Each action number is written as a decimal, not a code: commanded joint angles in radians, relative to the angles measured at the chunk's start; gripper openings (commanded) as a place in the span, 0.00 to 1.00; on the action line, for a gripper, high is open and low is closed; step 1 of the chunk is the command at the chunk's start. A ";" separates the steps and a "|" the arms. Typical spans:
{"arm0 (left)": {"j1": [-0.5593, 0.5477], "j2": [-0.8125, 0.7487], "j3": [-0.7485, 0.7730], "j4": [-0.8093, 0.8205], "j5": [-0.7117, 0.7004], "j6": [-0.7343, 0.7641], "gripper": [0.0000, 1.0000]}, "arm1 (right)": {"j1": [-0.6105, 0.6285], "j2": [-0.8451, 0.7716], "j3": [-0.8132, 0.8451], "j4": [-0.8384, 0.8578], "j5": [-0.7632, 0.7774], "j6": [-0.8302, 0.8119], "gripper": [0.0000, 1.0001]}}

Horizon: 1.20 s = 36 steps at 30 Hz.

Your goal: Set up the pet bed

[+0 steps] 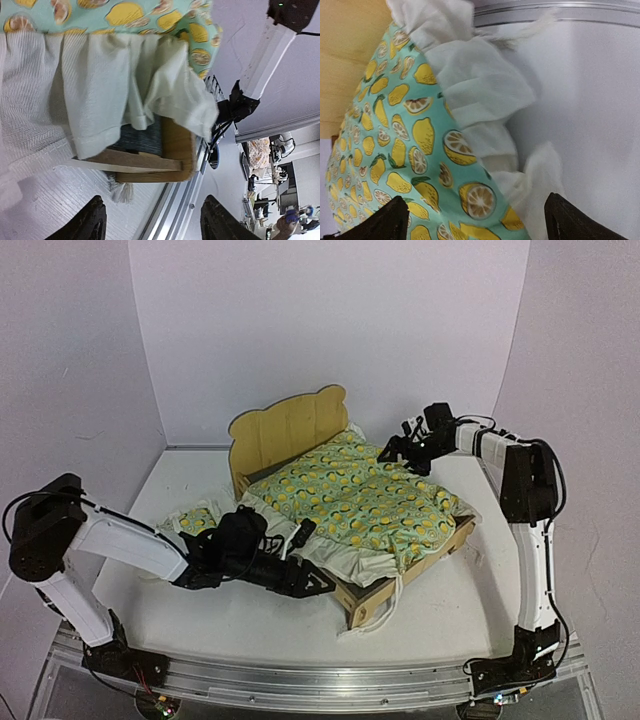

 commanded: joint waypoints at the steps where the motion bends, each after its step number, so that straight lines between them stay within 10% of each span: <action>1: 0.013 -0.225 -0.013 -0.018 -0.067 0.152 0.69 | -0.008 -0.091 0.220 -0.396 0.477 -0.217 0.98; 6: 0.114 -0.423 0.013 -0.358 -0.265 0.297 0.79 | -0.012 -0.308 0.154 -0.515 0.848 -0.234 0.98; 13: 0.527 -0.517 0.092 -0.464 -0.296 0.418 0.87 | 0.060 -0.798 -0.510 -0.236 0.331 -0.007 0.98; 20: 0.746 -0.212 0.395 -0.383 -0.182 0.529 0.88 | 0.013 -1.127 -0.927 -0.151 0.202 0.124 0.98; 36: 0.811 0.318 0.856 -0.252 0.401 0.562 0.74 | -0.008 -1.046 -1.214 0.267 0.024 0.419 0.98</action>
